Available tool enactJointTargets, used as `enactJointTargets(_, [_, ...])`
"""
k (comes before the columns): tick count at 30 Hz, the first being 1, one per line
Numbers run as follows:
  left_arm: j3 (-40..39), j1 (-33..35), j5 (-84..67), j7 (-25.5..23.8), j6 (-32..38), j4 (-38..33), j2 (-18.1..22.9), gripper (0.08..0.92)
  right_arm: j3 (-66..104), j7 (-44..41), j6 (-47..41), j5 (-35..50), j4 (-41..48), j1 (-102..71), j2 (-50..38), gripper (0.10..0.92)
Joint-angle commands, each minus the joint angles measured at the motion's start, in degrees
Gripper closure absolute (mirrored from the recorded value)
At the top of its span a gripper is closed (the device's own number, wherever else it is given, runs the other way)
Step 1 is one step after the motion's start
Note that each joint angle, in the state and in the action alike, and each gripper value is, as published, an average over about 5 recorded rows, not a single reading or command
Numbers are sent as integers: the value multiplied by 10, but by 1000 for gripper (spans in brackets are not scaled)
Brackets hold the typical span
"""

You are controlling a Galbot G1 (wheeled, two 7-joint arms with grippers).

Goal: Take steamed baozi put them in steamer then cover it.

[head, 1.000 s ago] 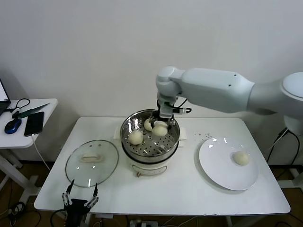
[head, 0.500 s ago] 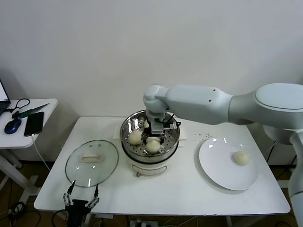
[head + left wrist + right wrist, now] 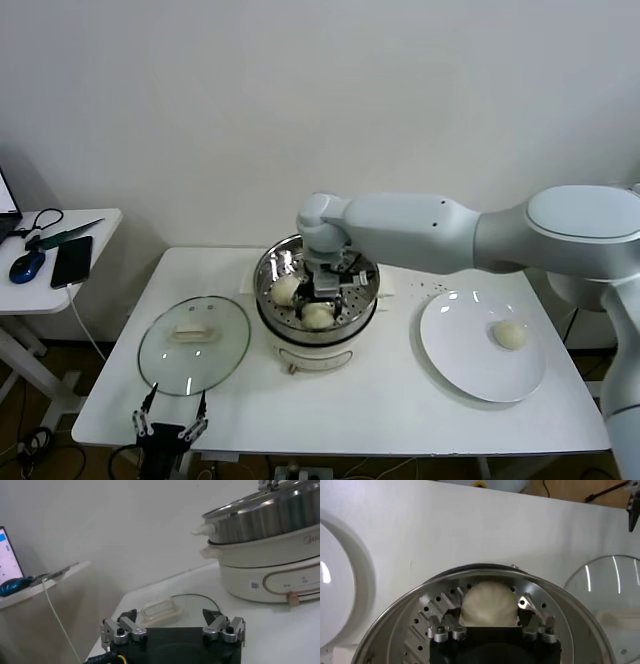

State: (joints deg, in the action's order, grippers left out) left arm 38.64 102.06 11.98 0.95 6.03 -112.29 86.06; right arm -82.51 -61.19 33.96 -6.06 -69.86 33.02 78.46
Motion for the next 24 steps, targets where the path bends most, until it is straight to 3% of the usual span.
enactJointTargets(1, [0,0,-7,-2,1,0,-1,177,17,-8,14,-27,0,-4,-1,210])
enactJointTargets(13, [0,0,-8,-2,-1,-10,1,177,39,-7,-7,4,10,76,-96,203])
enactJointTargets(18, [0,-2,-8,-2,-1,-14,-3,177,-30,37,-134,115,7,137,-189,203])
enactJointTargets(24, [-2,-7,-12,-2,-1,-15,-4,177,-90,28,-269,224,-18,157,-305,203])
